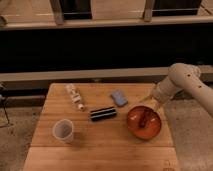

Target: Place the pepper in the ceramic bowl

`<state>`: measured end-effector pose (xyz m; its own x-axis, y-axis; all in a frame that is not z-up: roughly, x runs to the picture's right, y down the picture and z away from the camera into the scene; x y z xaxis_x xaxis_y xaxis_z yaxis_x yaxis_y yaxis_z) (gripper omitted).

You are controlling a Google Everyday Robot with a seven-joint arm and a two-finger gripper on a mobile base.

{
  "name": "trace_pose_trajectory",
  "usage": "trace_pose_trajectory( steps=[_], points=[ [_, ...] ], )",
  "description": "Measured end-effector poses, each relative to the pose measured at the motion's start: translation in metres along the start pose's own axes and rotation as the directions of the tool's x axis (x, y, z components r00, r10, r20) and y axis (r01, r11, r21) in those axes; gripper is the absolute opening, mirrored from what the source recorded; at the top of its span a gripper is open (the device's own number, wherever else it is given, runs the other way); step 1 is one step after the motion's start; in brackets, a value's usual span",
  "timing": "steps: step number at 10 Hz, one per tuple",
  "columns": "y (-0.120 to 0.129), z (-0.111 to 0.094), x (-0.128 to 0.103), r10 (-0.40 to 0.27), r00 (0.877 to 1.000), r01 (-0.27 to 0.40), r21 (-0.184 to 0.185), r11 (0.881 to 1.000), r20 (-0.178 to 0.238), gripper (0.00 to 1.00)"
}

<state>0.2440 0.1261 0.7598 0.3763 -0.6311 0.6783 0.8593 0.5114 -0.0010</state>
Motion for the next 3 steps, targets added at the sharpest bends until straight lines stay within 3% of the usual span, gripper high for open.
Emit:
trace_pose_trajectory(
  steps=[3],
  points=[
    [0.009, 0.0, -0.016, 0.006, 1.0, -0.006, 0.002, 1.0, 0.002, 0.8]
  ],
)
